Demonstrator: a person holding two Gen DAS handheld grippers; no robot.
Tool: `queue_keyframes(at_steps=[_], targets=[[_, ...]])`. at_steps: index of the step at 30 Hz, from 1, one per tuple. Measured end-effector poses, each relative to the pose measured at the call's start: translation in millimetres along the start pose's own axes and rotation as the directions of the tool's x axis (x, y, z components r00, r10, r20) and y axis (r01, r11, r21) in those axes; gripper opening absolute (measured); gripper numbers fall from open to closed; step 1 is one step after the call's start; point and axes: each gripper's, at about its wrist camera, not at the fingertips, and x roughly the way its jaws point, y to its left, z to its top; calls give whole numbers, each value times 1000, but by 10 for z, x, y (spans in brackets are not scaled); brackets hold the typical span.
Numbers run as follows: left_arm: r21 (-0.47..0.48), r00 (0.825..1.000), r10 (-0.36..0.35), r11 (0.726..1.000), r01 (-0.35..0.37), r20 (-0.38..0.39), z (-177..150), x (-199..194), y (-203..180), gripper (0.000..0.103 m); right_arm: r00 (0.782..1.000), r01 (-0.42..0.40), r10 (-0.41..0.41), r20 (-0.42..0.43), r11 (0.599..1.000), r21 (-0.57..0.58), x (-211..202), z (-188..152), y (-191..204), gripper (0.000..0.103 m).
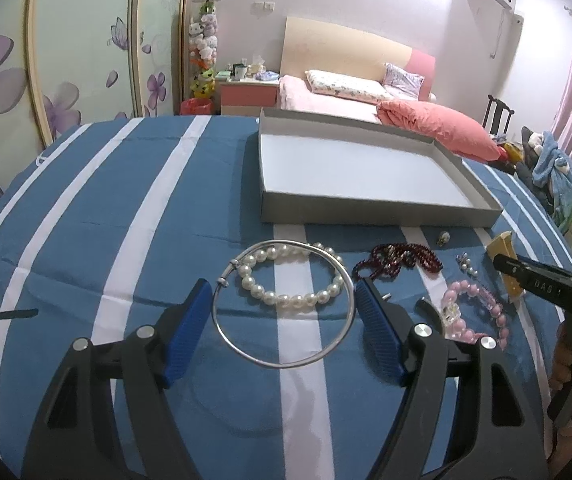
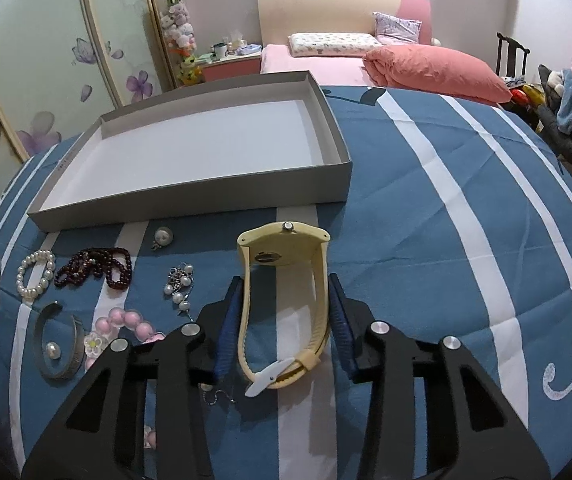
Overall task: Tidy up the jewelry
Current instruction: 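Place the silver bangle and yellow watch into the grey tray, opening both tools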
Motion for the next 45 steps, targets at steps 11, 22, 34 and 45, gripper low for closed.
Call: queue_keyframes(at_steps=[11, 22, 34, 45], targets=[[43, 982, -1, 999, -7, 191, 112, -259, -211, 72, 954, 14, 2, 300, 999, -51, -531, 102, 174, 41], [99, 939, 2, 994, -38, 343, 341, -385, -467, 72, 836, 38, 5, 549, 997, -67, -862, 251, 278, 41], [114, 914, 11, 992, -63, 406, 698, -116, -683, 72, 788, 56, 4, 616, 995, -78, -741, 484, 264, 42], [101, 944, 23, 993, -59, 330, 979, 518, -734, 72, 848, 17, 16, 530, 998, -57, -202, 783, 161, 42]])
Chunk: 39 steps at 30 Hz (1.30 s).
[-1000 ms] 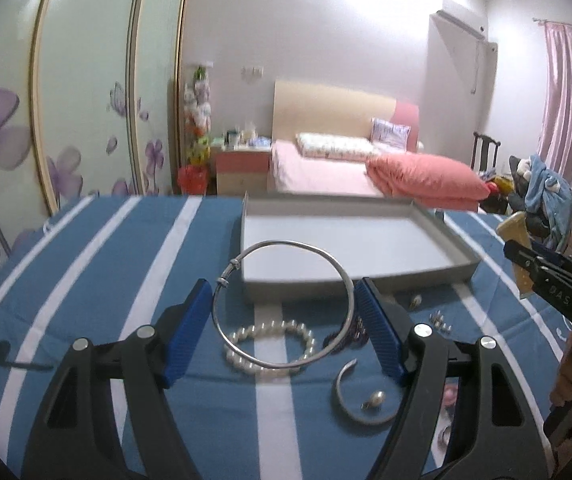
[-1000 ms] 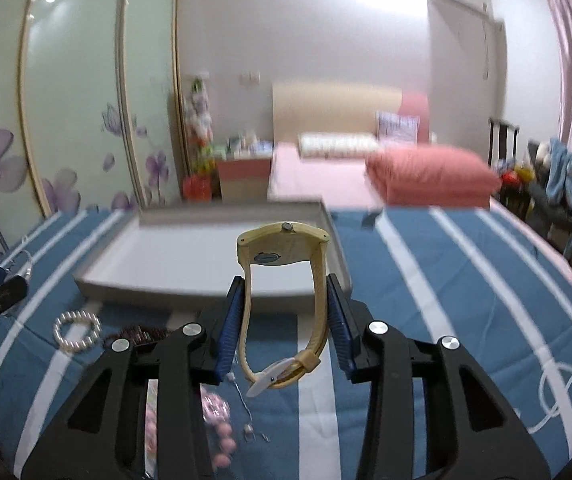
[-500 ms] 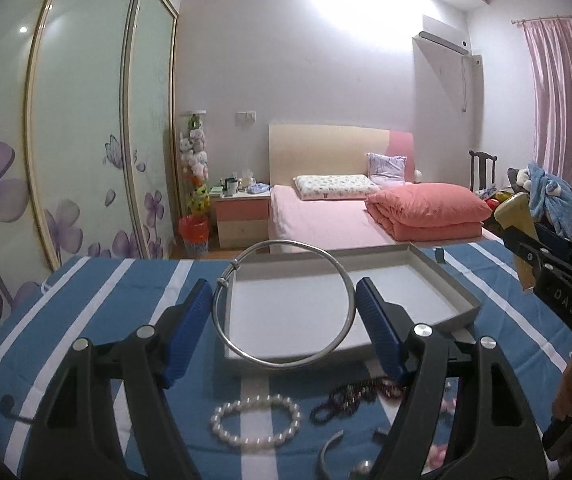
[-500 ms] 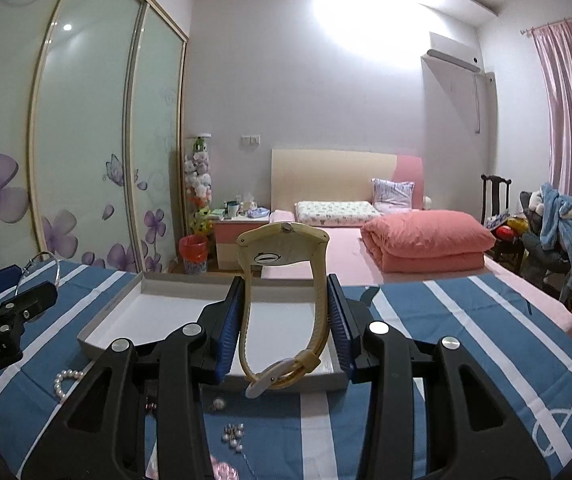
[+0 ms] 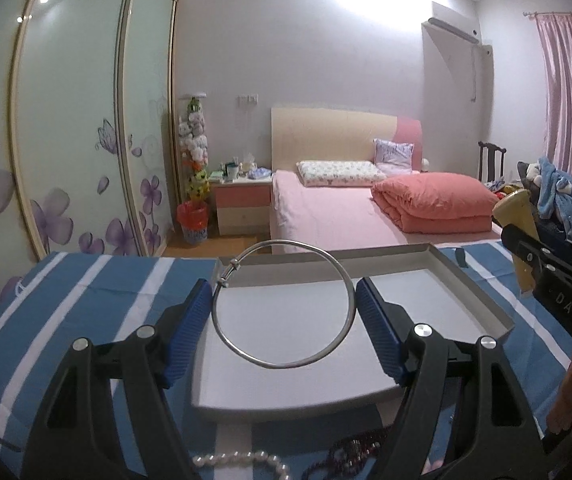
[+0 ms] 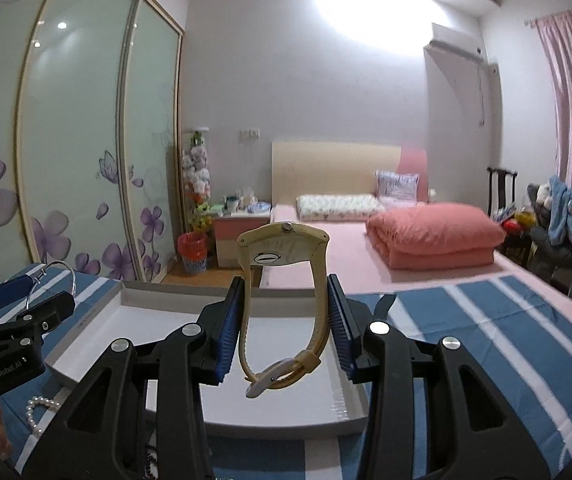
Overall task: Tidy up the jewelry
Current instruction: 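Place the silver bangle and yellow watch into the grey tray, opening both tools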
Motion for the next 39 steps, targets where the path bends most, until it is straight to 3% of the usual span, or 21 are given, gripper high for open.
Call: queue_keyframes(at_steps=[6, 11, 15, 18, 20, 22, 30, 39], targets=[[-34, 993, -34, 999, 30, -115, -16, 428, 21, 72, 989, -28, 33, -144, 999, 35, 321, -55, -66, 42], [-42, 979, -60, 998, 53, -193, -74, 662, 15, 72, 955, -56, 79, -286, 995, 88, 565, -192, -92, 43], [-62, 971, -77, 996, 64, -228, -156, 782, 43, 72, 935, -61, 88, -342, 994, 89, 677, -248, -69, 46], [-75, 961, -86, 995, 68, -262, -205, 861, 57, 72, 933, -67, 90, -347, 995, 76, 678, -242, -42, 48], [-95, 954, -98, 993, 74, -284, -223, 904, 83, 73, 934, -71, 92, -346, 995, 73, 664, -244, -41, 57], [-113, 951, -109, 990, 80, -290, -218, 913, 115, 73, 936, -72, 93, -340, 995, 74, 639, -229, -22, 59], [-127, 963, -108, 989, 79, -247, -97, 722, 192, 79, 958, -74, 97, -271, 993, 92, 377, -35, -85, 62], [-125, 981, -82, 990, 61, -175, -72, 83, 455, 79, 980, -102, 118, -159, 989, 103, -272, 102, -134, 64]])
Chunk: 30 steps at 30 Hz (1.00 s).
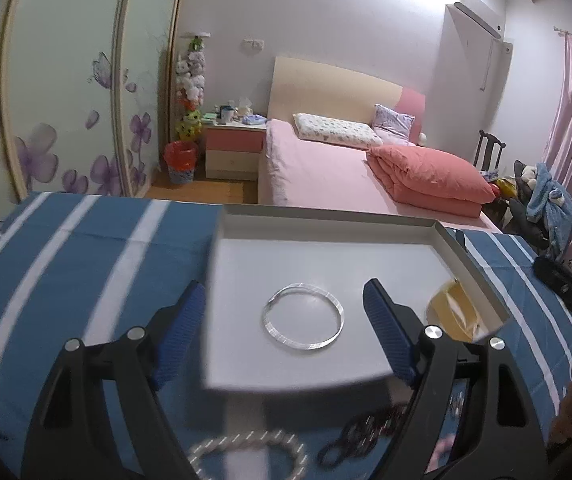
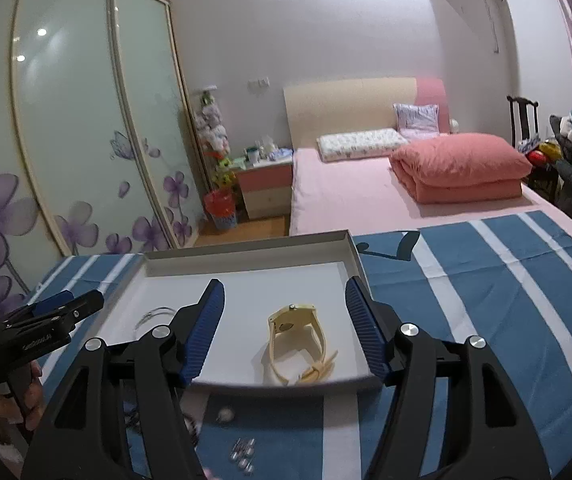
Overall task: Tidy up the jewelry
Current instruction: 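Place the silver bangle and yellow watch into the grey tray, opening both tools, then grasp the pearl bracelet with the left tool while the right tool grasps the pink bead bracelet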
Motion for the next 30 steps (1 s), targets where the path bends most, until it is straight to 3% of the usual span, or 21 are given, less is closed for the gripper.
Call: queue_keyframes(at_steps=[5, 12, 20, 24, 26, 30], targets=[[23, 999, 37, 999, -36, -11, -249, -315, 164, 79, 999, -18, 19, 31, 999, -31, -344, -206, 110, 67], [100, 990, 75, 993, -63, -121, -654, -369, 244, 78, 1000, -18, 18, -14, 1000, -23, -514, -533, 84, 67], [148, 954, 112, 986, -73, -278, -926, -138, 294, 48, 999, -20, 20, -34, 1000, 13, -571, -657, 9, 67], [126, 954, 121, 988, -89, -275, -912, -127, 356, 36, 999, -22, 22, -39, 1000, 4, -591, -704, 36, 67], [113, 954, 133, 988, -105, -270, -901, -136, 396, 14, 998, -20, 20, -51, 1000, -2, -589, -734, 38, 67], [101, 954, 131, 989, -107, -269, -886, -144, 428, 10, 996, -3, 2, -87, 1000, -11, -559, -783, 12, 67]])
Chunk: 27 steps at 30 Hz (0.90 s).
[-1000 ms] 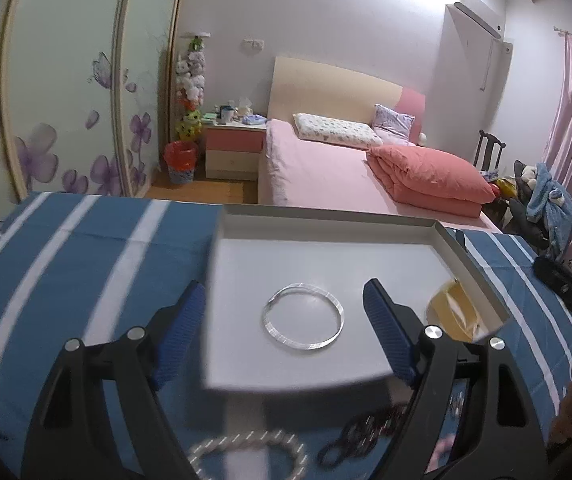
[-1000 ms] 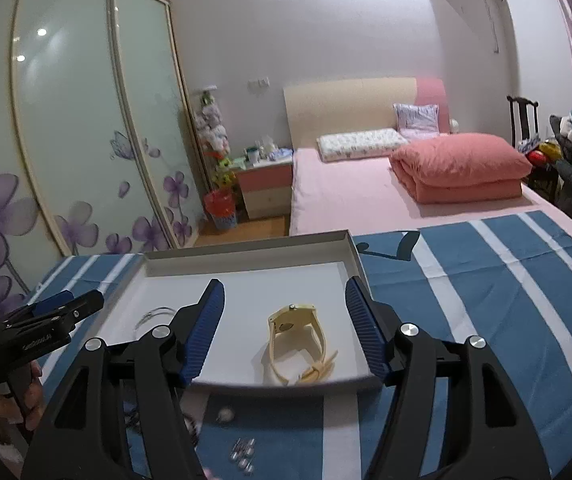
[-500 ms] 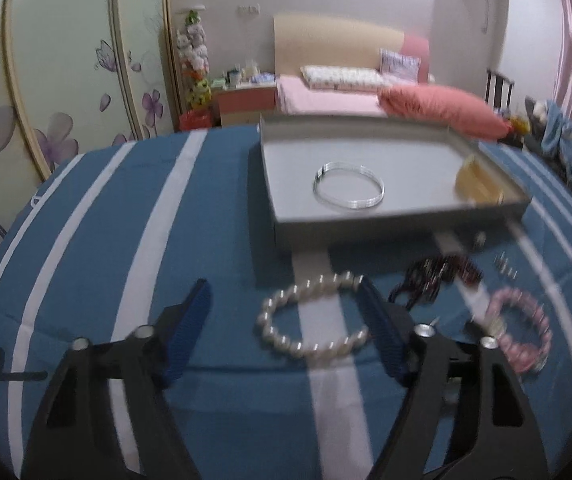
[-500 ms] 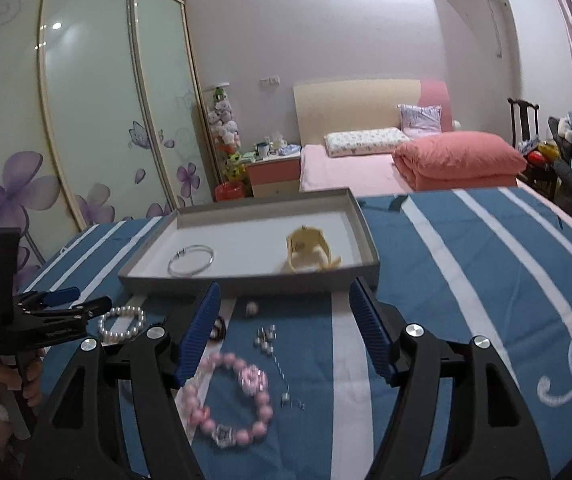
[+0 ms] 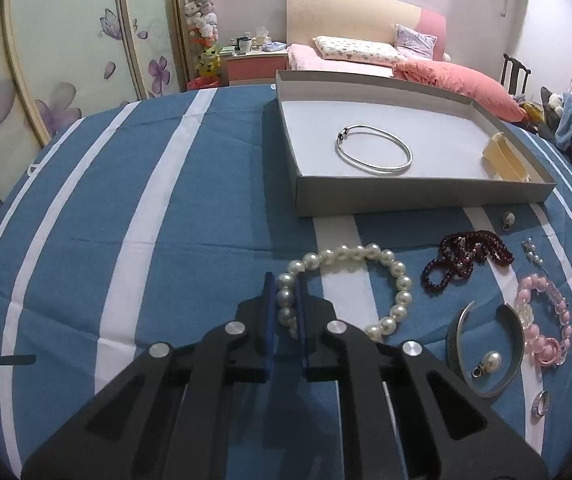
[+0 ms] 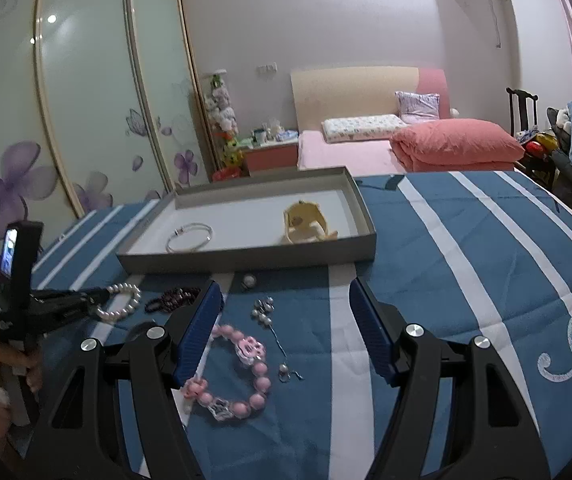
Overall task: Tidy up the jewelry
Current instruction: 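Grasp the pearl bracelet with the left tool while the right tool grasps the pink bead bracelet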
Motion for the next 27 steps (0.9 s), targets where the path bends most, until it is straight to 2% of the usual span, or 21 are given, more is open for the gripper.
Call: queue_keyframes(at_steps=[3, 6, 11, 16, 23, 27], targets=[[-11, 1000, -1, 1000, 1, 2, -11, -23, 42, 10, 999, 14, -15, -42, 1000, -10, 55, -29, -34, 67], [-32, 1000, -18, 999, 19, 22, -9, -65, 112, 10, 996, 18, -22, -90, 999, -38, 110, -81, -35, 62], [-42, 994, -49, 998, 54, 103, 19, -273, 136, 10, 983, -37, 17, -183, 994, -107, 197, -221, 71, 52], [-39, 982, -77, 996, 85, 172, 62, -460, 126, 10, 969, -49, 9, -245, 986, -159, 252, -327, 158, 41], [-30, 974, -103, 993, 111, 201, 111, -543, 64, 10, 962, -61, -4, -273, 971, -230, 370, -295, 297, 39], [-27, 973, -110, 993, 118, 202, 116, -549, 42, 10, 949, -82, -1, -316, 965, -250, 540, -277, 338, 39]])
